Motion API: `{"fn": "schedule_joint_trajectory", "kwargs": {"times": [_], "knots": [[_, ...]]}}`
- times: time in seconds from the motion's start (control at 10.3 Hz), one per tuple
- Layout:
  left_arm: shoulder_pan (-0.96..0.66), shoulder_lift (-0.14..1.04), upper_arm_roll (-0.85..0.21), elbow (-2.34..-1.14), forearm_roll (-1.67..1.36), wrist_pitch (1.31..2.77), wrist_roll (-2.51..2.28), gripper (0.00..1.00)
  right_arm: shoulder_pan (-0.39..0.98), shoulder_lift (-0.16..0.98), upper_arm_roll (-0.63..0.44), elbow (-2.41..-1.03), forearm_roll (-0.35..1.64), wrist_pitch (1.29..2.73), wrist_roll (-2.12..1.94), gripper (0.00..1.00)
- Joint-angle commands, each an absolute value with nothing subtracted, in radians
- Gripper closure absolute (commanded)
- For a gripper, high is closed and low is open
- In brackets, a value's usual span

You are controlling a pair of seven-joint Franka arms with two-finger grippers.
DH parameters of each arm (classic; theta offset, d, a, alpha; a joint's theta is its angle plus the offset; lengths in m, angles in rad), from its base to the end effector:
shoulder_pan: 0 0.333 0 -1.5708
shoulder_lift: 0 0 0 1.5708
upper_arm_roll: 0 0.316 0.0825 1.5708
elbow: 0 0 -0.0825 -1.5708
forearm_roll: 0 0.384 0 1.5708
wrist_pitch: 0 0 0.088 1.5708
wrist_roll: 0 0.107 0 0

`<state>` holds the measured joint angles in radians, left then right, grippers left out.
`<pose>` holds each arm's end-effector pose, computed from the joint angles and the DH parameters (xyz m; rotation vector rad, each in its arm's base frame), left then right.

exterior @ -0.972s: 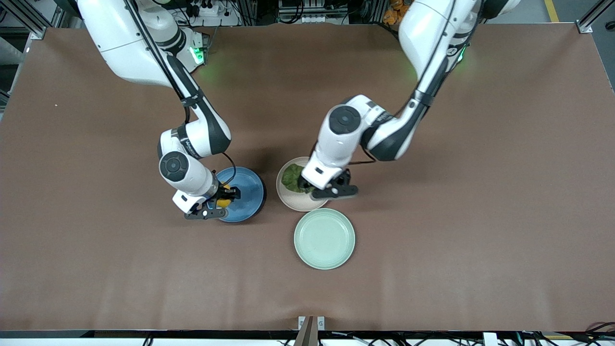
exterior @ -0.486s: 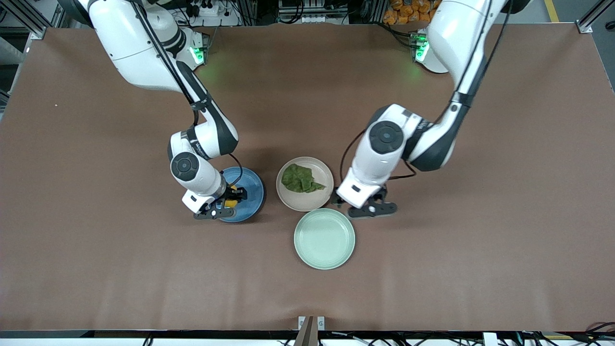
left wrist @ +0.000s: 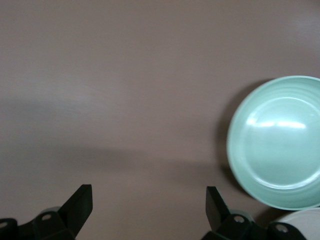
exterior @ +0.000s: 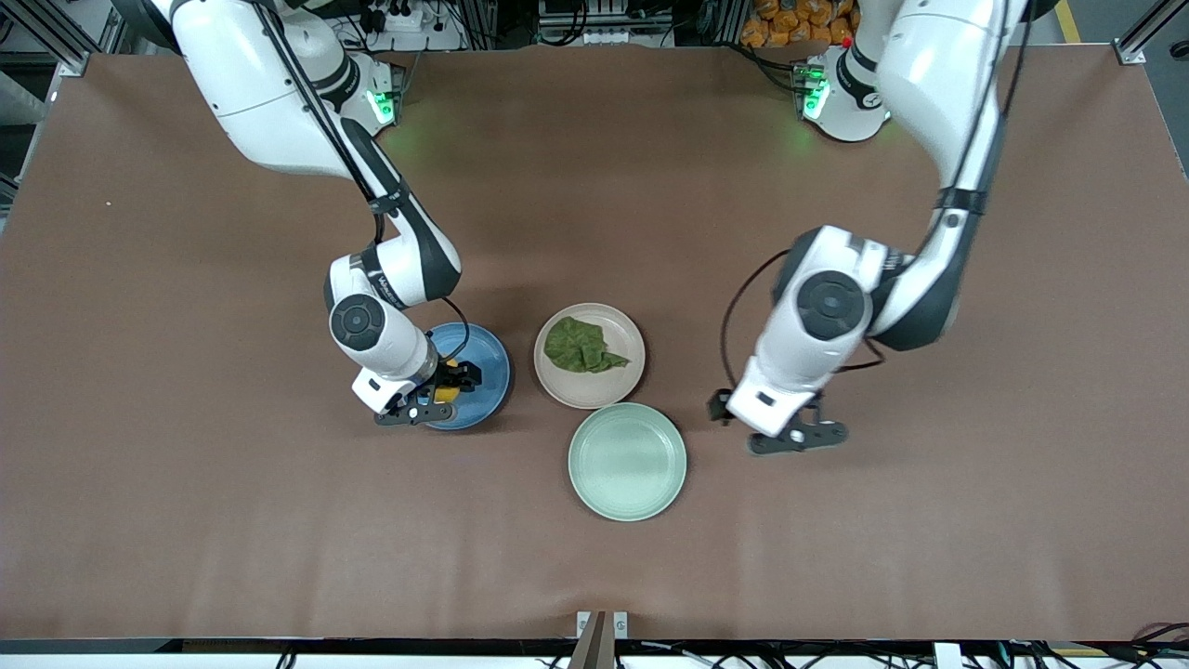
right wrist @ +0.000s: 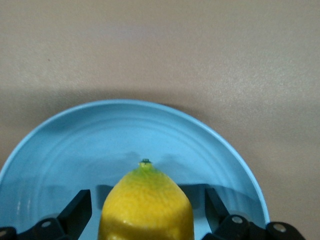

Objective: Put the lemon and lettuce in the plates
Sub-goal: 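Open the left gripper to drop the lettuce onto the cream plate, then open the right gripper releasing the lemon while the left gripper withdraws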

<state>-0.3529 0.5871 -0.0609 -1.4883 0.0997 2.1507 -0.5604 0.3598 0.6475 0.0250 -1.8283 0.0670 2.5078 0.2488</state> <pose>0.6598 -0.2772 0.3375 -3.1236 -0.1667 -0.1442 0.6029 0.2426 0.1802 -3.0765 -0.1190 -0.0200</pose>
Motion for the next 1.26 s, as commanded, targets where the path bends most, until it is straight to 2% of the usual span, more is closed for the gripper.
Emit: {"fn": "schedule_joint_trajectory", "kwargs": {"times": [0.0,0.29,0.78,0.97,1.17], "knots": [[-0.284,0.529,-0.066,-1.503,0.124,2.018,-0.505,0.0,0.351,0.653,0.023,-1.778,0.074,2.467,0.255,0.0],[-0.204,0.473,-0.075,-1.554,0.121,1.8,-0.502,0.0,0.348,0.652,0.02,-1.653,0.077,2.268,0.259,0.0],[-0.175,0.257,-0.078,-1.889,0.11,1.784,-0.459,0.0,0.261,0.65,0.02,-1.421,0.071,1.943,0.214,0.0],[-0.175,0.174,-0.078,-1.962,0.101,1.784,-0.457,0.0,0.212,0.641,0.02,-1.373,0.071,1.861,0.163,0.0],[-0.175,0.098,-0.078,-1.971,0.078,1.787,-0.456,0.0,0.145,0.592,0.018,-1.364,0.068,1.815,0.079,0.0]]}}
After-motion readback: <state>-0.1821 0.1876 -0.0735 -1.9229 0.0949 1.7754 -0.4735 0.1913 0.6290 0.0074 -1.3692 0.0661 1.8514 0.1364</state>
